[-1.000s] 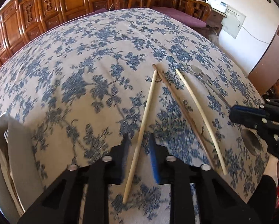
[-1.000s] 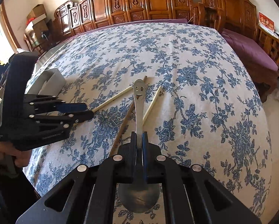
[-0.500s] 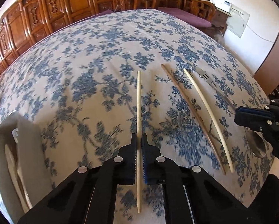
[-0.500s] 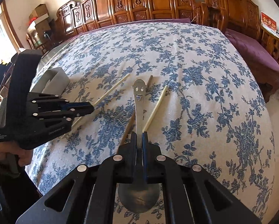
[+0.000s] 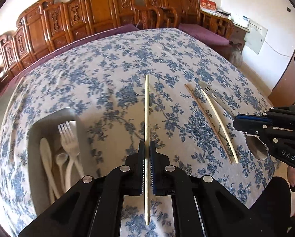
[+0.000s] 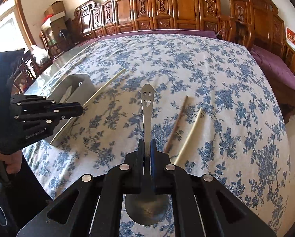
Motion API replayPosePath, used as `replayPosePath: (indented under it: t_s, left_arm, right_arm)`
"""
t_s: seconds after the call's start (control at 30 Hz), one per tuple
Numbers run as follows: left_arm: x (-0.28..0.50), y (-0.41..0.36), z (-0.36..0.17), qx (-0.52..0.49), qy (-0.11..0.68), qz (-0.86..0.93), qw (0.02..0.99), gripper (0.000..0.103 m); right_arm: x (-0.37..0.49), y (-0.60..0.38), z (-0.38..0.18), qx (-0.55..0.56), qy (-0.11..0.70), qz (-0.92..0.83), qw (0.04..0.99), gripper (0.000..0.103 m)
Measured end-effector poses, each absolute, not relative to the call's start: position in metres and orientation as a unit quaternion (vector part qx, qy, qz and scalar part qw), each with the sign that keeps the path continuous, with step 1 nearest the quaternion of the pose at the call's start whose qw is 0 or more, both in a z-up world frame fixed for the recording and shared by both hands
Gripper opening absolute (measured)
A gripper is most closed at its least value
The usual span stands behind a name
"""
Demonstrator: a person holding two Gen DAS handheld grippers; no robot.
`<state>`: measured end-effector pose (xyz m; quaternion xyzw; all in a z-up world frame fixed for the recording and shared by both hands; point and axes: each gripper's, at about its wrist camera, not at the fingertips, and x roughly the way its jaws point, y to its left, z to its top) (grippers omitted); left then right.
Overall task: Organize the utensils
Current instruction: 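Carry the chopstick into the grey tray and open the left tool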
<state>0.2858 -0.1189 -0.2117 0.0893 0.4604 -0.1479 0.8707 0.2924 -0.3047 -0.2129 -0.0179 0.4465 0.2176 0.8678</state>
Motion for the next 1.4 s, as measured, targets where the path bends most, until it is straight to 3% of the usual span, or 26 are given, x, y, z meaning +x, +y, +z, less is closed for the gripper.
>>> replayPosePath:
  t_s: [0.7, 1.4]
  left_arm:
    - [0.268, -0.003, -0.157, 0.058, 0.434, -0.085, 0.895, 0.004]
    - [0.286, 0.034, -0.224, 0.036, 0.488, -0.062, 0.870, 0.004]
  right_arm:
    - [0.271, -0.249, -0.171, -0.032, 0.424, 0.231, 0.875, 0.007]
    - [0.275, -0.214, -0.189, -0.047, 0.440, 0.250, 0.861, 0.008]
